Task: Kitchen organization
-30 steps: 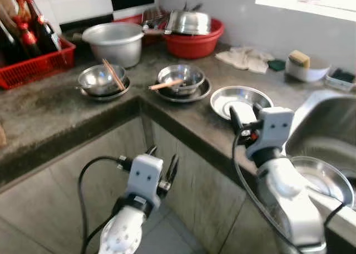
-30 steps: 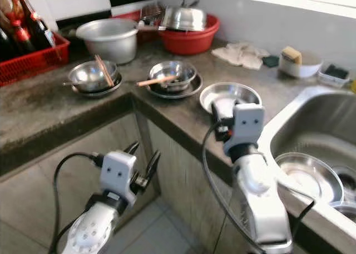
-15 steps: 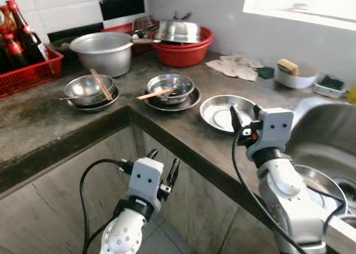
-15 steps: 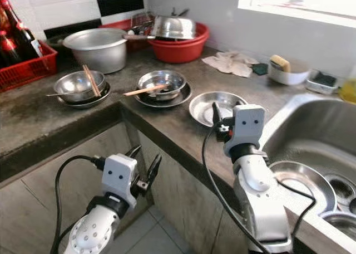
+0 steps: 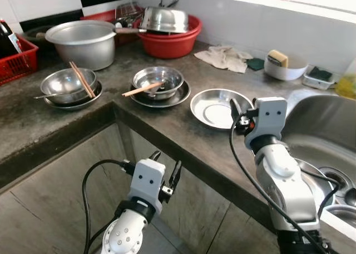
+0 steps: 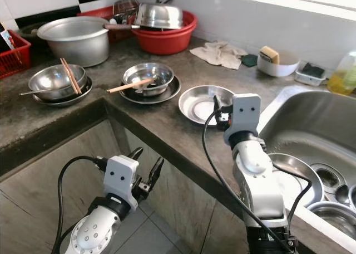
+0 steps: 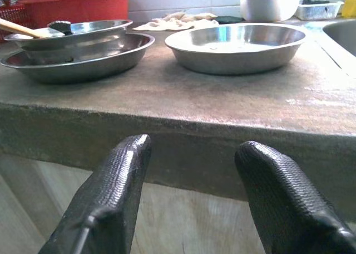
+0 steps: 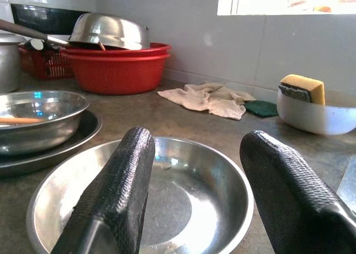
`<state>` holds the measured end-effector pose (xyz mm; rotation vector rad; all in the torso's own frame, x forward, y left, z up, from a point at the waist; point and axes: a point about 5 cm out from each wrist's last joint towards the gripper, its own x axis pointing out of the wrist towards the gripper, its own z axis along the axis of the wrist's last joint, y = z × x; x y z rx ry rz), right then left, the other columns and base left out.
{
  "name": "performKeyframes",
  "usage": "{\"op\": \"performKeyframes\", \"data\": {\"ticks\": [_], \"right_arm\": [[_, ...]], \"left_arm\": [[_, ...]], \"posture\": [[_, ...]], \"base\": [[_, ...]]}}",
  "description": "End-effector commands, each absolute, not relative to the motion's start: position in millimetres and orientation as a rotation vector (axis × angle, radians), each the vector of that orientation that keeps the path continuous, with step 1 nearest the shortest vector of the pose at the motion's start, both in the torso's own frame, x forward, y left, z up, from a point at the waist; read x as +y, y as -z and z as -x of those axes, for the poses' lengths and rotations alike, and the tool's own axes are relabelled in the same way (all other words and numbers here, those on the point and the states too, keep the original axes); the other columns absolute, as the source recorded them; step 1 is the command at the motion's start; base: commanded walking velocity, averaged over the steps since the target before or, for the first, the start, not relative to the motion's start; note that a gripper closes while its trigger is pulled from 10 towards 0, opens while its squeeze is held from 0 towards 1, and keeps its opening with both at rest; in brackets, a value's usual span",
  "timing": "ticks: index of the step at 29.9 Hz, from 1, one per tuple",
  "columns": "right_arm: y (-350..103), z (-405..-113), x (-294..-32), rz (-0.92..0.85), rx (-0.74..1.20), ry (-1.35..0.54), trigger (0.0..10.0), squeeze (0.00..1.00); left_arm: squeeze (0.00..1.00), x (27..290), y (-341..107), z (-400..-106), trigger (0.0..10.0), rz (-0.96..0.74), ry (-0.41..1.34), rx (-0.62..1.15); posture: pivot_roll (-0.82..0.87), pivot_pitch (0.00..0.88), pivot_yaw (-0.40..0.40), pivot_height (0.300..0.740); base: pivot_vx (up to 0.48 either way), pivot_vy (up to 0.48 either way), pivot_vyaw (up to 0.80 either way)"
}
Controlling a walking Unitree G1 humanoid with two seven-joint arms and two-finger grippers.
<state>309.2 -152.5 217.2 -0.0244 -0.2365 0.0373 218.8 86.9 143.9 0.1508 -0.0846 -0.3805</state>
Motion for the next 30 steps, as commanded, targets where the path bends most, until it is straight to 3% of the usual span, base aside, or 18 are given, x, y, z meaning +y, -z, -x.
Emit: {"op": "performKeyframes", "data": {"ticks": [1, 3, 4, 5, 6, 10, 11, 12, 13, 18, 30], "right_arm": [[-220.0, -320.3, -152.2, 0.001, -0.213, -0.017, 10.0, 0.0], [-220.1, -324.3, -152.5, 0.005, -0.199, -0.008, 10.0, 0.0], [-220.3, -328.2, -153.8, 0.001, -0.187, 0.004, 10.0, 0.24], [-220.3, -328.2, -153.8, 0.001, -0.187, 0.004, 10.0, 0.24], [-220.0, -333.0, -156.0, 0.001, -0.169, 0.015, 10.0, 1.0], [-217.8, -344.3, -172.2, 0.078, -0.1, 0.16, 10.0, 1.0], [-217.6, -346.9, -176.1, 0.076, -0.083, 0.195, 10.0, 0.21], [-217.6, -346.9, -176.1, 0.076, -0.083, 0.195, 10.0, 0.21], [-217.8, -348.8, -178.7, 0.072, -0.071, 0.22, 10.0, 0.0], [-215.3, -355.1, -190.9, 0.001, 0.038, 0.275, 10.0, 0.0], [-216.7, -366.2, -194.0, -0.195, 0.22, 0.188, 10.0, 0.0]], "left_arm": [[0.0, 86.0, -143.3, -217.0, 10.0, -0.144, 0.396, -0.075], [0.0, 85.9, -143.4, -216.8, 10.0, -0.144, 0.397, -0.075], [0.0, 85.4, -143.4, -216.4, 10.0, -0.145, 0.401, -0.073], [0.0, 85.4, -143.4, -216.4, 10.0, -0.145, 0.401, -0.073], [0.0, 84.7, -143.5, -215.4, 10.0, -0.144, 0.407, -0.072], [0.0, 84.7, -143.9, -213.2, 10.0, -0.142, 0.412, -0.068], [0.0, 84.9, -144.1, -212.7, 10.0, -0.142, 0.413, -0.068], [0.0, 84.9, -144.1, -212.7, 10.0, -0.142, 0.413, -0.068], [0.0, 84.8, -144.0, -212.5, 10.0, -0.141, 0.416, -0.066], [0.0, 84.8, -144.0, -212.5, 10.0, -0.142, 0.417, -0.064], [0.0, 85.4, -144.2, -212.8, 10.0, -0.148, 0.411, -0.063]], "posture": [[0.16, 0.091, -0.035, 0.74], [0.16, 0.09, -0.034, 0.74], [0.16, 0.092, -0.035, 0.74], [0.16, 0.092, -0.035, 0.74], [0.17, 0.094, -0.039, 0.74], [0.17, 0.104, -0.038, 0.74], [0.17, 0.112, -0.038, 0.74], [0.17, 0.112, -0.038, 0.74], [0.17, 0.112, -0.038, 0.74], [0.17, 0.121, -0.037, 0.74], [0.17, 0.128, -0.036, 0.74]], "base": [[0.0, 0.0, 0.0], [0.0, 0.0, 0.0], [0.0, 0.0, 0.0], [0.0, 0.0, 0.0], [0.0, 0.0, 0.0], [0.0, 0.0, 0.0], [0.0, 0.0, 0.0], [0.0, 0.0, 0.0], [0.0, 0.0, 0.0], [0.0, 0.0, 0.0], [0.0, 0.0, 0.0]]}}
